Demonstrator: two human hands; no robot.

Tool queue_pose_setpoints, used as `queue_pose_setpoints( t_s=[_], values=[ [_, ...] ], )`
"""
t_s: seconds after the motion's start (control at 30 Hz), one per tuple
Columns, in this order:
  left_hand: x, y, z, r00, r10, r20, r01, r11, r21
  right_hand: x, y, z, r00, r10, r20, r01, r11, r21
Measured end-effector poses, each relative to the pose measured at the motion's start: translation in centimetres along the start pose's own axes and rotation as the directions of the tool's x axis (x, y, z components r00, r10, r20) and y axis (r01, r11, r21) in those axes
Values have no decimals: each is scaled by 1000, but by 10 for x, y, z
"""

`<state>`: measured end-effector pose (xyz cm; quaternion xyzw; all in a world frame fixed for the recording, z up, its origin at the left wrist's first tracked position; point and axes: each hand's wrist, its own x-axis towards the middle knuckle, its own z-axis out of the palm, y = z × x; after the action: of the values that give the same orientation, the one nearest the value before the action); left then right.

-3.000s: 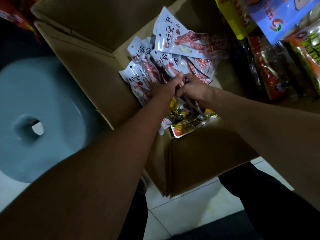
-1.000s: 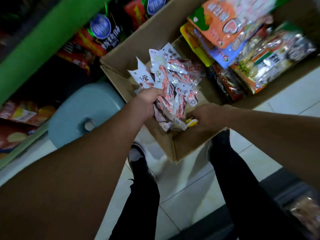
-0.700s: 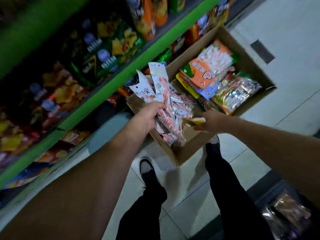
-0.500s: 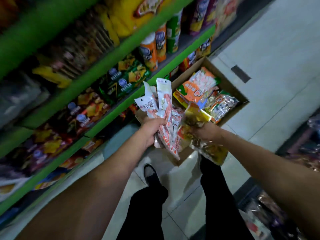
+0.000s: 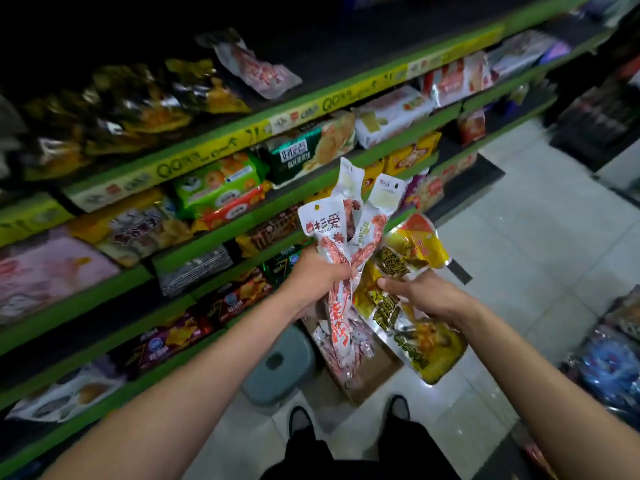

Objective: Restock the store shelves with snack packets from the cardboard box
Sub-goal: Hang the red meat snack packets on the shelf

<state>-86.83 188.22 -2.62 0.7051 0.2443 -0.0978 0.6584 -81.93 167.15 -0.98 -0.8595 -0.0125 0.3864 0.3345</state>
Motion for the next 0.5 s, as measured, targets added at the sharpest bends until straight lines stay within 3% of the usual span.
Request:
queue_pose_setpoints(
  t_s=[0.13, 0.23, 0.33, 0.5],
  values=[
    [-25, 46, -27, 991, 126, -53, -123, 991, 54, -28, -54, -24, 989, -138, -43, 135, 988, -78],
    [-44, 77, -43, 969, 211, -129, -204, 977, 69, -43, -88, -36, 943, -331, 48, 333, 941, -65],
    [-73, 99, -55, 962, 211, -173, -218, 976, -23, -49, -112, -44, 903, -413, 118, 427, 894, -137],
    [-115, 109, -80, 980, 85, -183, -139, 942, -307, -63, -142, -55, 855, -459, 241, 510, 827, -238]
  ],
)
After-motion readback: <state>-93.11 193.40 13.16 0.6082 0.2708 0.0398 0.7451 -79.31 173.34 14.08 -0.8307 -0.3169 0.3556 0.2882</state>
